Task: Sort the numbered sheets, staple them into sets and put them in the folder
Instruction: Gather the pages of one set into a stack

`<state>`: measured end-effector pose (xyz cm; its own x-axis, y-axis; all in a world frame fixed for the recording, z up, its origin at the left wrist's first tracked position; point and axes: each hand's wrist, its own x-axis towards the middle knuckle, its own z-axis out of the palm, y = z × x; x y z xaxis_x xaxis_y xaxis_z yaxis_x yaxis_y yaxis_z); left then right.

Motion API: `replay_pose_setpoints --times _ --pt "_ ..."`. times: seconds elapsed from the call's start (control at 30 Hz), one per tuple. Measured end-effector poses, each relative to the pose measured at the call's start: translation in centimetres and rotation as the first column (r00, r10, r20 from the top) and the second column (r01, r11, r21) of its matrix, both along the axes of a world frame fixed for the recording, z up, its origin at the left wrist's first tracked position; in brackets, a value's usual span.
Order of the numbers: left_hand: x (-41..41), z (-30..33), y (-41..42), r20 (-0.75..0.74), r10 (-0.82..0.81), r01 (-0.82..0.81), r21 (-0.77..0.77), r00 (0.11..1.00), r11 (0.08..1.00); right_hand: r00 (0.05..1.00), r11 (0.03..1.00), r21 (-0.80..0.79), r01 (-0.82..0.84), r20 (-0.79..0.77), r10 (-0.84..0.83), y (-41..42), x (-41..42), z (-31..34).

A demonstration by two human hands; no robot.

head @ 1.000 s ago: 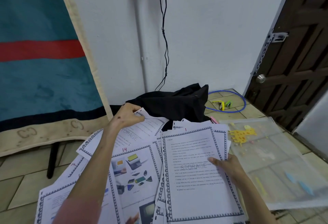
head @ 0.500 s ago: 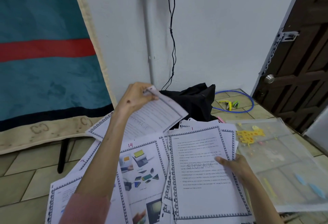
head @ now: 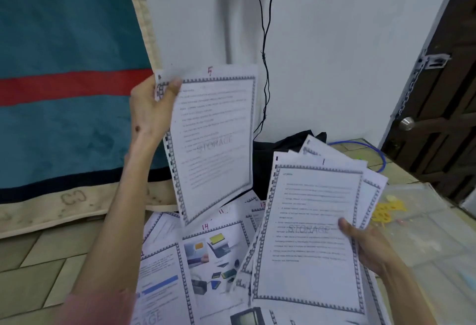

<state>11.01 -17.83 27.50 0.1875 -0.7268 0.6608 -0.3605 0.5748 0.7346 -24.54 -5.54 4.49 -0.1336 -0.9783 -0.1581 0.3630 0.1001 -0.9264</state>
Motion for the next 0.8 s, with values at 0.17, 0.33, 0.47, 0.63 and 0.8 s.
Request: replay_pose_setpoints --times 0.17,0.33,0.47,0.63,0.8 --pt "0.1 -2.3 -0.7 -0.064 -0.181 0.191 0.241 0.981 0.951 0.993 0.987 -0.108 -0.118 -0.016 0.117 -4.0 4.2 5.8" --pt "0.1 -6.3 -0.8 -0.181 -0.242 0.3 0.463 0.953 0.834 0.986 0.985 -0.052 -0.165 0.009 0.166 -7.2 8.9 7.9" --pt "1.7 -11.3 1.0 -0.584 -0.184 0.583 0.626 0.79 0.518 0.987 0.994 0.006 -0.112 -0.115 0.112 -7.2 10.6 5.6" --pt "2.0 -17.3 6.0 -0.474 -0.26 0.537 0.674 0.841 0.507 0.978 0.997 0.013 -0.081 -0.192 0.082 -5.3 11.6 4.7" --pt "1.2 -14.8 6.9 -0.466 -0.102 0.369 0.529 0.879 0.764 0.982 0.986 -0.134 -0.099 -0.176 0.074 -4.4 12.1 7.9"
